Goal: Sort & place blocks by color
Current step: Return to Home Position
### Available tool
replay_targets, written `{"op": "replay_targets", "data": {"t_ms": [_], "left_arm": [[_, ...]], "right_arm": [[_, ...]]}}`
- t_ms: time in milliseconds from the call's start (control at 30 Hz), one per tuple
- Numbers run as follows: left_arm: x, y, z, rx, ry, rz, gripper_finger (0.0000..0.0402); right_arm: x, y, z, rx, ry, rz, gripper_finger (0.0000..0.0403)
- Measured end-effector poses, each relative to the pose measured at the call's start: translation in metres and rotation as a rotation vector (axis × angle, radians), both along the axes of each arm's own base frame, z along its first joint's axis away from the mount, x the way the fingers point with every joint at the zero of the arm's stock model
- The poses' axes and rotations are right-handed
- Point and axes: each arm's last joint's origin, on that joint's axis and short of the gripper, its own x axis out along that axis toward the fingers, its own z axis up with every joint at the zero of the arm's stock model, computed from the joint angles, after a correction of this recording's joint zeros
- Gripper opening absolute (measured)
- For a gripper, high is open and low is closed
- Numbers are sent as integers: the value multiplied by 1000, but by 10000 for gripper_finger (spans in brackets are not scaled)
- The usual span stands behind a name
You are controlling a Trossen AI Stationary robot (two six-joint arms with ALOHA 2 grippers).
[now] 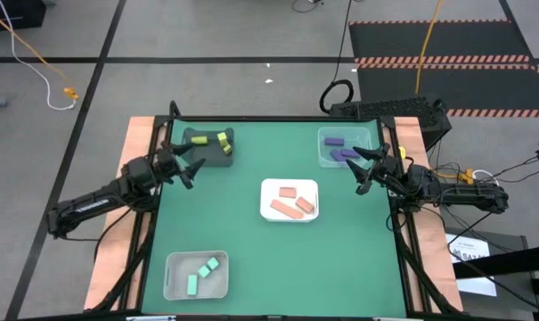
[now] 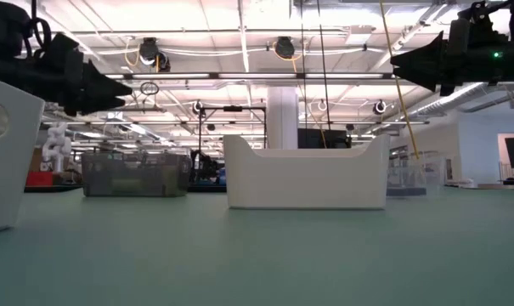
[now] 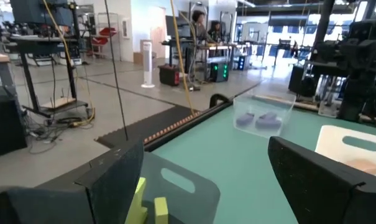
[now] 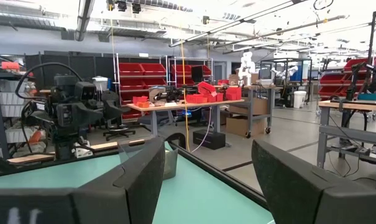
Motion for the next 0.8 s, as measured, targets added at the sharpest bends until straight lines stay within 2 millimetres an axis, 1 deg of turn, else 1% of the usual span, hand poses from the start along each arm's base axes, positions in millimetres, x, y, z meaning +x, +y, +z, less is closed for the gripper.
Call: {"op": "replay_targets", "data": {"t_ms": [167,800], "left_arm": [[0,0,1,10,-27,-3,347],[0,0,1,9,-28,-4,347]], "right_arm": [[0,0,0,0,0,0,235],[0,0,0,0,0,0,235]]}}
